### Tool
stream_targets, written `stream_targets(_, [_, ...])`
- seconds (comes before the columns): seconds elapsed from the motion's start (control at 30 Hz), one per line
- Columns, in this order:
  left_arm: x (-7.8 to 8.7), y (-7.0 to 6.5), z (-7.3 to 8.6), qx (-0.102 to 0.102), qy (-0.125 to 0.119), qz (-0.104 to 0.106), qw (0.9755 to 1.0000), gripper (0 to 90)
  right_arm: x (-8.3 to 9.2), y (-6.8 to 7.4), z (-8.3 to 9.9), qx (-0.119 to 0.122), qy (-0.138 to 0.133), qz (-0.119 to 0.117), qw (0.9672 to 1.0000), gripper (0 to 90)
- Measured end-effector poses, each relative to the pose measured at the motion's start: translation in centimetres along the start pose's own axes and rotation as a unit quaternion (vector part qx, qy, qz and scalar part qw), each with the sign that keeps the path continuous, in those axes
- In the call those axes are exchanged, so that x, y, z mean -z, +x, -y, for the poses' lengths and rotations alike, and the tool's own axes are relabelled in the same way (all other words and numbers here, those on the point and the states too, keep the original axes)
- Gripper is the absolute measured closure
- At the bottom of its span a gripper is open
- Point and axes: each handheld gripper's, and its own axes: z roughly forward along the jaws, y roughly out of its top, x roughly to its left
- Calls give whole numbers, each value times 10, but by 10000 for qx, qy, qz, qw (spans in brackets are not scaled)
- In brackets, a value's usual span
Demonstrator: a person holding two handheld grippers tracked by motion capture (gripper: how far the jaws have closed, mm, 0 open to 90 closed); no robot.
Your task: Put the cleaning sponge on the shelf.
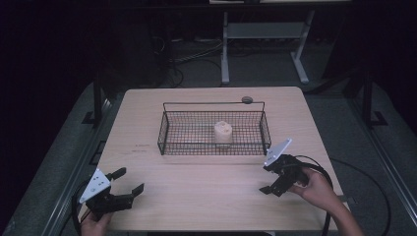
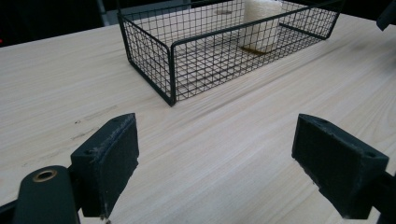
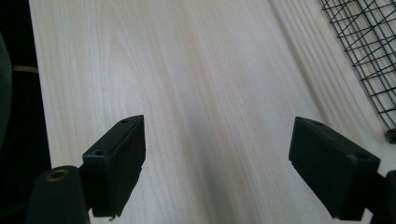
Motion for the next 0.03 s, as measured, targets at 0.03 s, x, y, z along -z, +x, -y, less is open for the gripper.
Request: stream_targets(0.03, [-1, 0, 0, -5, 4, 4, 10000, 140, 0, 2, 1, -2, -28, 13, 10000, 182])
